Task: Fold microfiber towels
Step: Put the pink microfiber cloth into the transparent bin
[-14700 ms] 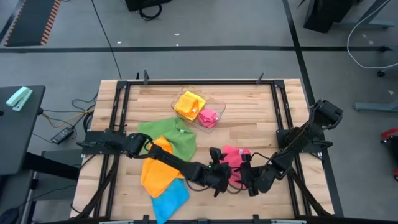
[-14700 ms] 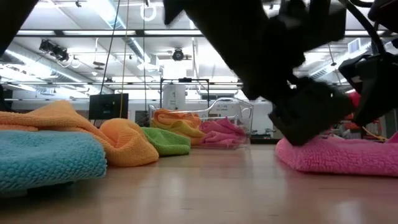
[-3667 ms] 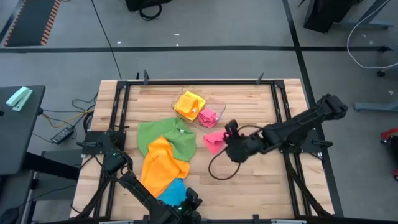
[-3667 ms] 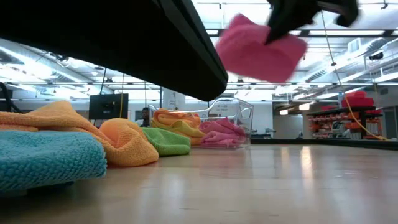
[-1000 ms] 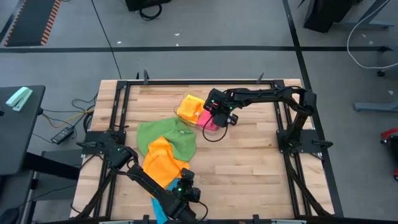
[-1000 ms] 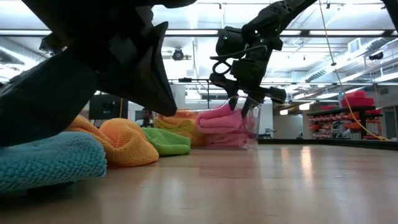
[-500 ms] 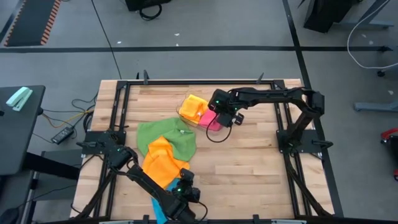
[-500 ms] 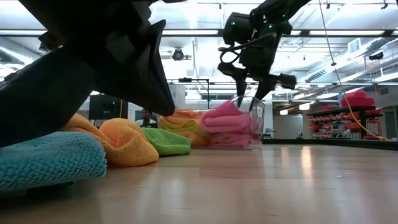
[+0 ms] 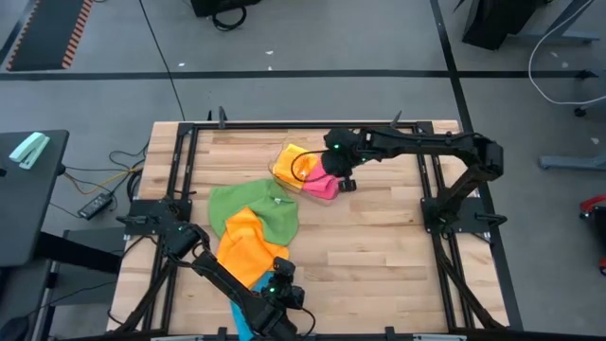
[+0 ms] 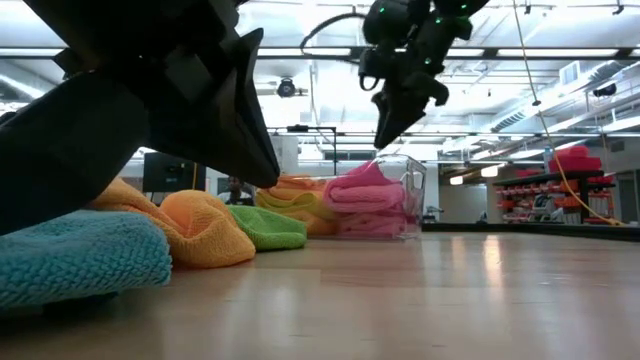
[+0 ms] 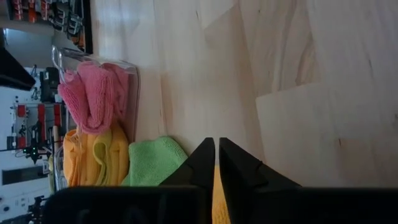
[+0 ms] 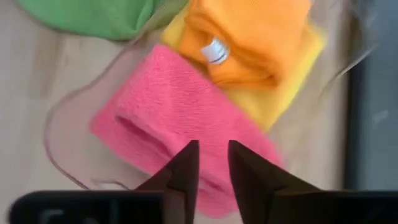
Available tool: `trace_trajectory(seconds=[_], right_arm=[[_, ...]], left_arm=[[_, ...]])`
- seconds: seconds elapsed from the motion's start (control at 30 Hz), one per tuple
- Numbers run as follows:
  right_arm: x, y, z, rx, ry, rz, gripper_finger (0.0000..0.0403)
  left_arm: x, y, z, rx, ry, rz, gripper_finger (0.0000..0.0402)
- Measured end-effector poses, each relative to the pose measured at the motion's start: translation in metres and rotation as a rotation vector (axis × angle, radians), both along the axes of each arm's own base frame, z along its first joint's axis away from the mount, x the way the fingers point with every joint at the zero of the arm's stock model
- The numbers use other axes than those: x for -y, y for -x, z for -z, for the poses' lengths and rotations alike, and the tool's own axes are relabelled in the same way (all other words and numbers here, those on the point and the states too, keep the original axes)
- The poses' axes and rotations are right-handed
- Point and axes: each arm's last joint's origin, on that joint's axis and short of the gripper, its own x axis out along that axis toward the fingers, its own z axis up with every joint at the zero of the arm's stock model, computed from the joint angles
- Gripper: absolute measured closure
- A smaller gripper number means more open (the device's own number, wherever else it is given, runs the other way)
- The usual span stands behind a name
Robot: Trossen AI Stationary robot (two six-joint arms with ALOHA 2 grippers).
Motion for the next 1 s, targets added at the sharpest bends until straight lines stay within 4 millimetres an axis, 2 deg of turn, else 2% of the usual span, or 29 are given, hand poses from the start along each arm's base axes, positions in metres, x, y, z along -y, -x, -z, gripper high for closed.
trace_trajectory(seconds=[0.17,0.33,0.5,0.67,0.83,1.0], right_arm=[[-0.002,-0.019,0.008,-0.024,-0.125,0.129,0.0360],[0.005,-0.038,0.011,-0.075,-0.190,0.232,0.0363],[0.013,-0.054,0.030,-0.179,-0.224,0.281,0.0364],[0.018,-0.057,0.058,-0.323,-0.314,0.296,0.0363],[0.029,-0.060,0.081,-0.370,-0.336,0.328,0.0363],[0.037,-0.061,0.090,-0.380,-0.354,0.347,0.0363]], left_arm=[[-0.002,-0.001,0.000,-0.002,-0.002,-0.003,0.0386],[-0.002,-0.001,0.000,-0.004,-0.003,-0.002,0.0393],[-0.002,-0.001,0.000,-0.005,-0.004,-0.002,0.0375],[0.000,0.001,0.000,-0.006,-0.005,0.003,0.0367],[0.002,0.003,0.000,-0.008,-0.007,0.010,0.0378],[0.004,0.004,0.000,-0.008,-0.007,0.016,0.0391]])
